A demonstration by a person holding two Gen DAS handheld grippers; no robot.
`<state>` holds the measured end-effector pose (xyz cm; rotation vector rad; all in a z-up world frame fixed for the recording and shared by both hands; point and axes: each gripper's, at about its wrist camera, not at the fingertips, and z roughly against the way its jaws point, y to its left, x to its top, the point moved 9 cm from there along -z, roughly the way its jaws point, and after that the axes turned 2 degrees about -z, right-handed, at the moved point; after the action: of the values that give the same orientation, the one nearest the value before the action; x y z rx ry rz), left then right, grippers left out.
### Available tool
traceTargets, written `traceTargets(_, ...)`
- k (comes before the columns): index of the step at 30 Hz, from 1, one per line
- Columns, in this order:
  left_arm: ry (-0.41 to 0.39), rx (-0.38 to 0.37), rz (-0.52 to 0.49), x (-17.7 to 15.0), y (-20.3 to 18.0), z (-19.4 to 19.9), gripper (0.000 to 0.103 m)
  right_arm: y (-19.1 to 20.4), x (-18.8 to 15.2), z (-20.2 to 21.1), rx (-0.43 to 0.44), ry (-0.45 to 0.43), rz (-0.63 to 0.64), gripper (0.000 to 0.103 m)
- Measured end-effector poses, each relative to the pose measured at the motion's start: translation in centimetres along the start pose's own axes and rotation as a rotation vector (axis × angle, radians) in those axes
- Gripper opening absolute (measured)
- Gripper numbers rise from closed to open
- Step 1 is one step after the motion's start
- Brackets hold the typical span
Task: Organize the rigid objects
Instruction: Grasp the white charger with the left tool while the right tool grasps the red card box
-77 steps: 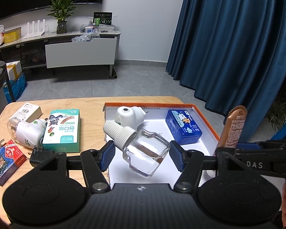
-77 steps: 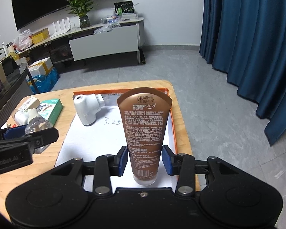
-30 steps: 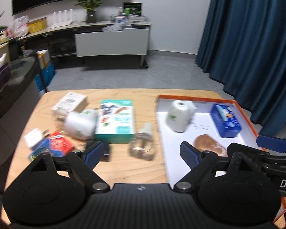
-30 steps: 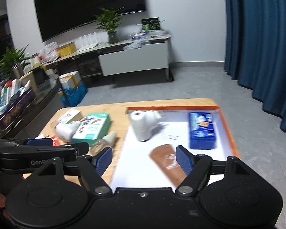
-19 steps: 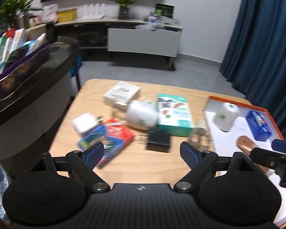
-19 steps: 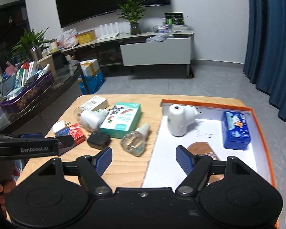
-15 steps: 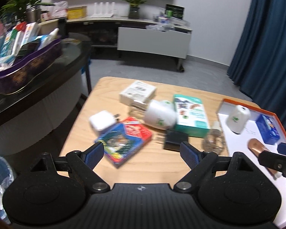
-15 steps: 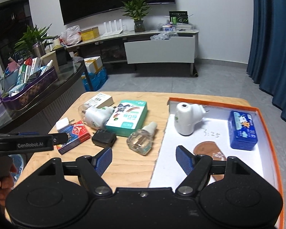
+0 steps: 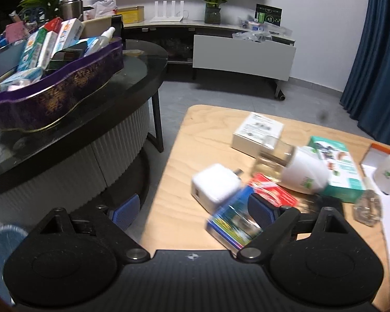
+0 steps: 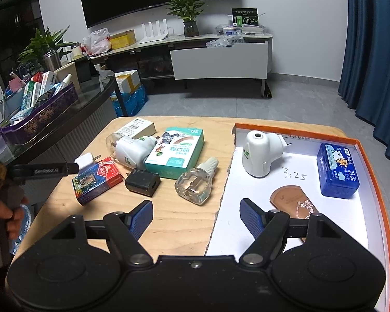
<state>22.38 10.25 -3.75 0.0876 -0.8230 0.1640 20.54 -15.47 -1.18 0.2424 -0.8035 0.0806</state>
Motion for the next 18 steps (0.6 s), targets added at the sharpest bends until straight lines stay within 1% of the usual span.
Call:
traceTargets(3, -0.001, -0.016, -0.053, 0.4, 0.2, -1.6, 0.092, -0.2, 0.0, -0.3, -0.003, 0.002, -0.004, 0.087)
traceTargets(4, 0.005, -0.024, -0.076, 0.4, 0.1, -2.2, 0.094, -0.3, 0.0, -0.4, -0.005, 0.004, -0.006, 0.087)
traceTargets(5, 0.007, -0.044, -0.095, 0.4, 0.0, -2.6, 0.094, -0.3, 0.0, -0.5, -0.009, 0.007, -0.007, 0.087)
traceTargets(9, -0.026, -0.097, -0.143, 0.9, -0.3, -3.4, 0.095, -0.7, 0.1, -1.1, -0.023, 0.016, -0.010, 0.087)
traceTargets(11, -0.020, -0.105, -0.154, 1.1, -0.3, -4.0, 0.092, -0.7, 0.1, -1.6, -0.027, 0.023, -0.016, 0.087)
traceTargets(14, -0.002, -0.124, -0.167, 0.5, -0.6, -4.4, 0.076, -0.5, 0.1, -2.2, -0.025, 0.033, -0.022, 0.087)
traceTargets(15, 0.009, -0.137, -0.161, 0.4, -0.5, -4.6, 0.067, -0.3, 0.0, -2.4, -0.021, 0.037, -0.021, 0.087)
traceTargets(17, -0.010, -0.131, -0.168, 0.2, -0.6, -4.4, 0.063, 0.3, 0.0, -2.9, -0.003, 0.050, -0.025, 0.087)
traceTargets(18, -0.015, -0.137, -0.171, 0.2, -0.8, -4.2, 0.053, 0.6, -0.1, -3.2, 0.008, 0.059, -0.035, 0.087)
